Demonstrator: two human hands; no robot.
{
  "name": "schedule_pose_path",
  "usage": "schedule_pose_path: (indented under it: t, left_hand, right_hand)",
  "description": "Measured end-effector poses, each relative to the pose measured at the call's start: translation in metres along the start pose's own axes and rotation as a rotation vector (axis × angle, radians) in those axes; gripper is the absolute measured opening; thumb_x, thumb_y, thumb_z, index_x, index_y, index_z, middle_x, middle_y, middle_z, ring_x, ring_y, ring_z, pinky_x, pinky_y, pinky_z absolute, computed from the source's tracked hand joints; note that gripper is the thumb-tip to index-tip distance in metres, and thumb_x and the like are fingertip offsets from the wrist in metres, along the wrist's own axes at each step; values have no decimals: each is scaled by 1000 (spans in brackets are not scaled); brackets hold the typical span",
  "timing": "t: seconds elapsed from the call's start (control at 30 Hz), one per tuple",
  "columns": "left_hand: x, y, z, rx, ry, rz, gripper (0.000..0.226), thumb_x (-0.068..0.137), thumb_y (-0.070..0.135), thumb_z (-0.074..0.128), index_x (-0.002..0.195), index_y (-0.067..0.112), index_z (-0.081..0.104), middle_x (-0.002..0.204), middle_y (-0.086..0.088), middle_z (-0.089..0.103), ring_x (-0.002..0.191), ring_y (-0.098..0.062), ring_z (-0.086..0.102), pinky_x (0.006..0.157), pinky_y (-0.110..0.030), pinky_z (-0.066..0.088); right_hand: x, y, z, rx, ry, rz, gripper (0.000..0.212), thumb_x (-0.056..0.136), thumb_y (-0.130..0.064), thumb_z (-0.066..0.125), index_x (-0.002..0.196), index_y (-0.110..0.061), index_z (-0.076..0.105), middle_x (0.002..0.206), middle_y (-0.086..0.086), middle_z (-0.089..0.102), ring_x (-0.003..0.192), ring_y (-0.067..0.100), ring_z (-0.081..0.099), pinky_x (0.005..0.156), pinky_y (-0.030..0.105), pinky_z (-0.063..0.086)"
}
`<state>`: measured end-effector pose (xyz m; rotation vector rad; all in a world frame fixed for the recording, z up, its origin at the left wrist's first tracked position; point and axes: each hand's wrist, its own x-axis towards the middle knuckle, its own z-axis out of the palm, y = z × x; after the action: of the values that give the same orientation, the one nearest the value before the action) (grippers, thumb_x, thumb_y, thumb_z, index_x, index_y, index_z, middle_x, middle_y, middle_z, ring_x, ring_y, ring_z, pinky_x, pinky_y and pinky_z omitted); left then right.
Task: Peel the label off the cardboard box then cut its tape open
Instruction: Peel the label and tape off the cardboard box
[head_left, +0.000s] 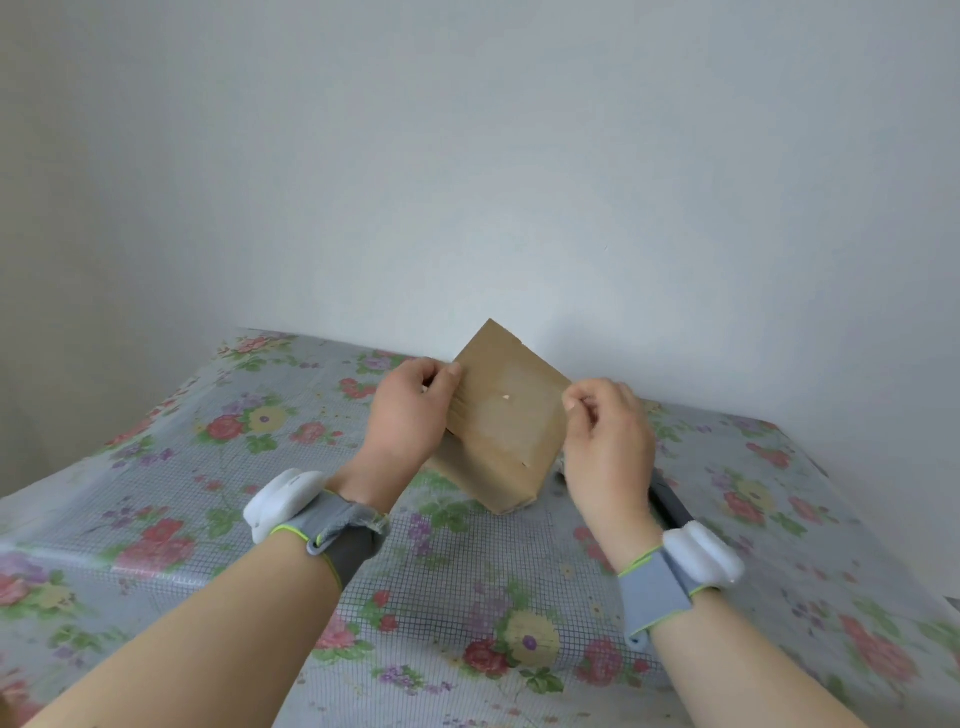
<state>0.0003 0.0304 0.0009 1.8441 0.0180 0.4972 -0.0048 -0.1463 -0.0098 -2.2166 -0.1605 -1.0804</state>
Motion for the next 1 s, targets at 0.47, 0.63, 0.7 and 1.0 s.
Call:
schedule_pose_path:
  t: [0.47,0.63,0.7,1.0]
  left_hand:
    - [20,-27,-21,103,-197,-258,34,92,32,59,86,1,73,73,-7,62,60,-14,52,57,-24,38]
    - [22,-28,-19,102,-183,-260,32,90,33,61,89,3,74,78,-8,64,62,-13,52,58,-23,40]
    - [22,-29,-19,102,-185,-264,33,90,33,62,89,2,74,81,-11,64,63,-15,52,58,-23,40]
    - [19,-30,-23,121,-198,-260,33,90,34,60,90,4,74,85,-13,66,68,-16,53,61,-24,41]
  right_hand:
    - [4,64,17,-340,-584,329,7,87,-24,63,83,-18,63,88,4,66,82,25,60,69,37,53]
    - [-3,65,16,-433,-550,156,8,90,-25,58,88,-19,63,88,1,62,85,24,59,64,32,47]
    - [-7,63,15,-480,-542,95,13,92,-25,54,89,-17,63,86,2,56,88,25,55,64,33,45]
    - [-21,67,17,-633,-557,-119,21,93,-11,47,100,-15,67,98,3,51,99,25,45,64,30,33]
